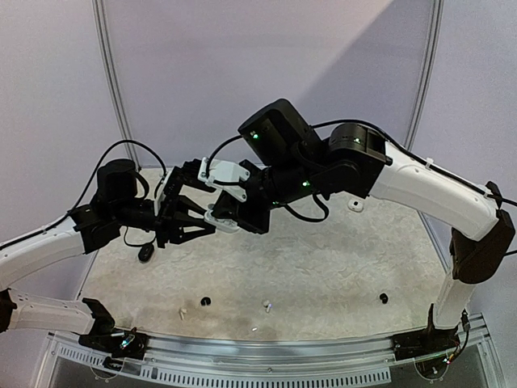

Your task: Insert the wireless bluetooth earbuds into the charging case

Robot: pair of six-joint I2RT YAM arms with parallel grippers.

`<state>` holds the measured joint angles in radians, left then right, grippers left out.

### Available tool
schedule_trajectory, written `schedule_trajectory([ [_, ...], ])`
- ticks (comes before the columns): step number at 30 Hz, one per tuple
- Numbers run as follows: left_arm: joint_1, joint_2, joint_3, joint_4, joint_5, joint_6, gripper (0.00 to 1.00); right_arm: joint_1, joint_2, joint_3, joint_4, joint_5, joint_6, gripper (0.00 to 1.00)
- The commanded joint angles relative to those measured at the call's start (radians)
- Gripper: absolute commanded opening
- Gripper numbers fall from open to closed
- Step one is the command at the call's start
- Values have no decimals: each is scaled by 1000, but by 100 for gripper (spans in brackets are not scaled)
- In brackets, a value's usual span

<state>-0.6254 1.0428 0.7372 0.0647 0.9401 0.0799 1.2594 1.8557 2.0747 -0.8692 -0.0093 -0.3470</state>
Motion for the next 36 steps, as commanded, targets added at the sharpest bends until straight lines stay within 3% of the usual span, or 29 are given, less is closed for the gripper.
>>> schedule_trajectory([
  [1,-23,6,29,3,11,9,0,7,28,22,-16,43,-19,0],
  [19,-31,0,26,11,-13,-4,0,7,81,74,-132,75,-59,0],
  [26,-31,-1,24,18,-11,-2,0,7,94,78,-105,70,-51,18],
  [36,-30,-3,6,31,-17,-41,0,6,69,81,-63,62,-13,26],
])
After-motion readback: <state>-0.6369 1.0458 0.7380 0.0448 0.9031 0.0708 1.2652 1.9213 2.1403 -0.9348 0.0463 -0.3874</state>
